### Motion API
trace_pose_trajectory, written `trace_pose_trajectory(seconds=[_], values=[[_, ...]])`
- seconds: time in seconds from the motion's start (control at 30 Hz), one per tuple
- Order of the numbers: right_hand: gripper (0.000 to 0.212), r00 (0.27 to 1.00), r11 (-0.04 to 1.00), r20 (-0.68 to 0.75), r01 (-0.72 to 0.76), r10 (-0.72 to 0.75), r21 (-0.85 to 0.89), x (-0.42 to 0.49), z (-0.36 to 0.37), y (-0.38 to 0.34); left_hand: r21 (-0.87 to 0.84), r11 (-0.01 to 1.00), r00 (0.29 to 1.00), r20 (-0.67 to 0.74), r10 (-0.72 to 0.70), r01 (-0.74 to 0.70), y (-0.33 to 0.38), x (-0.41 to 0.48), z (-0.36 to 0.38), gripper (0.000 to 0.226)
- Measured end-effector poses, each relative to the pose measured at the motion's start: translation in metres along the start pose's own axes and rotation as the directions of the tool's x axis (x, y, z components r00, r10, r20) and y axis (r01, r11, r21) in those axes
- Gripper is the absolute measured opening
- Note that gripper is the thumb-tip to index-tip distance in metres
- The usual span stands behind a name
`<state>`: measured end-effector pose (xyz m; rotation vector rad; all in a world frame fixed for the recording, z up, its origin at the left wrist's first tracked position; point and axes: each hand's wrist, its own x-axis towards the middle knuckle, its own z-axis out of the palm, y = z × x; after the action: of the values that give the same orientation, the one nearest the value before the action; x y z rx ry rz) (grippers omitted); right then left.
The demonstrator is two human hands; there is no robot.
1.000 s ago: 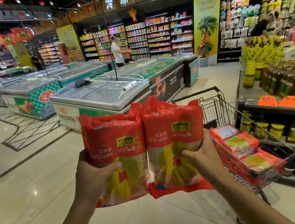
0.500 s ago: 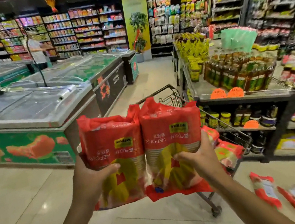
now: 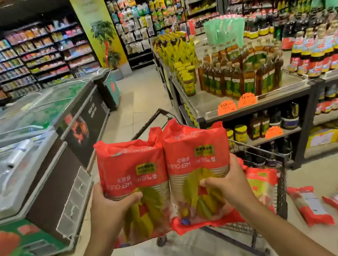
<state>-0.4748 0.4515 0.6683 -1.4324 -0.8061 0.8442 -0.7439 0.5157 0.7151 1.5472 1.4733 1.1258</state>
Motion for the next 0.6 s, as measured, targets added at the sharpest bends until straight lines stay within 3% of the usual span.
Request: trace_pose_trajectory(seconds=[0.17,0.33,0.6], values=[[0.079,0.995,0.999,-0.090,-0.037,0.036,-0.005,0.060,-0.020,0.013,-0.014,0.999,0.993,0.112,-0.028,0.029,0.005,0.068,0.056,0.088],[0.072,0.972,0.996,-0.219,-0.090,0.088,0.002,0.114,-0.045,0.036,-0.030,0.998,0.966,0.255,-0.043,0.052,-0.001,0.136,0.127,0.108],[0.084,0.894,0.984,-0.414,-0.177,0.174,0.030,0.205,-0.056,0.073,-0.036,0.995,0.870,0.490,-0.059,0.088,-0.039,0.248,0.235,0.083]])
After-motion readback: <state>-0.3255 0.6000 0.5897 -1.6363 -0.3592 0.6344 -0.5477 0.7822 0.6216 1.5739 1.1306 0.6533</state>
